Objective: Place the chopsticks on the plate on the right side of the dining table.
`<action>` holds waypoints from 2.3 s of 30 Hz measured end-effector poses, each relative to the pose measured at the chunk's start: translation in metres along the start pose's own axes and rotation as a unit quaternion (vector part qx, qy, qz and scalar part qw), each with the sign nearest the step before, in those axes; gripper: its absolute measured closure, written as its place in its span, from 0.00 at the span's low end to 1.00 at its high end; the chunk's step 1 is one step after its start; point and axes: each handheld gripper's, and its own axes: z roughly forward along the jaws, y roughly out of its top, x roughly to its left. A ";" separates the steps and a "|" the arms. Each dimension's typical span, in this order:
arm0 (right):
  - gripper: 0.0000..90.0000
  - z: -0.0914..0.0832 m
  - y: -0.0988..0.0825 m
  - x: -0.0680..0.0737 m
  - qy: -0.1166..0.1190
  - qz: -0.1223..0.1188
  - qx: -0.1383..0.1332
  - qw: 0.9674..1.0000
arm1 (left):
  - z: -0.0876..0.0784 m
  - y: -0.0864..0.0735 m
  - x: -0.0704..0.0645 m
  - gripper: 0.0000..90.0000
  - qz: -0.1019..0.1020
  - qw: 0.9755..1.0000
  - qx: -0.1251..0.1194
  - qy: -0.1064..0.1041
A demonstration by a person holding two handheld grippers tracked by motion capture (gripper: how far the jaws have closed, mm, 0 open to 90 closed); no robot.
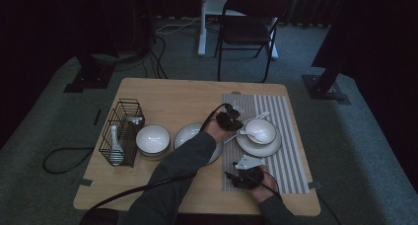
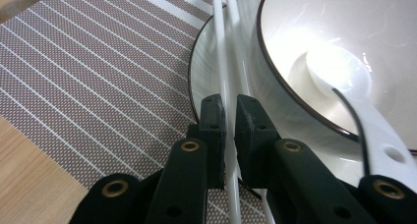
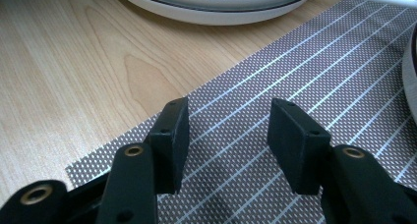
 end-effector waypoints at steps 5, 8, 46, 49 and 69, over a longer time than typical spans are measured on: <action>0.56 0.000 0.000 0.000 -0.001 0.000 0.000 1.000 | -0.006 -0.003 -0.002 0.91 0.000 1.000 -0.002 -0.005; 0.56 0.000 0.000 0.000 -0.001 0.000 0.000 1.000 | -0.007 -0.008 -0.002 0.91 0.000 1.000 0.002 -0.007; 0.55 0.000 0.000 0.001 -0.002 -0.002 0.000 1.000 | -0.009 -0.013 -0.002 0.91 -0.020 1.000 -0.018 -0.008; 0.55 0.000 0.000 0.001 -0.002 -0.003 0.000 1.000 | -0.013 -0.015 0.000 0.90 -0.024 0.999 -0.028 -0.009; 0.55 0.000 0.000 0.001 -0.002 -0.002 0.000 1.000 | -0.031 -0.033 -0.008 0.78 -0.017 0.999 -0.040 -0.008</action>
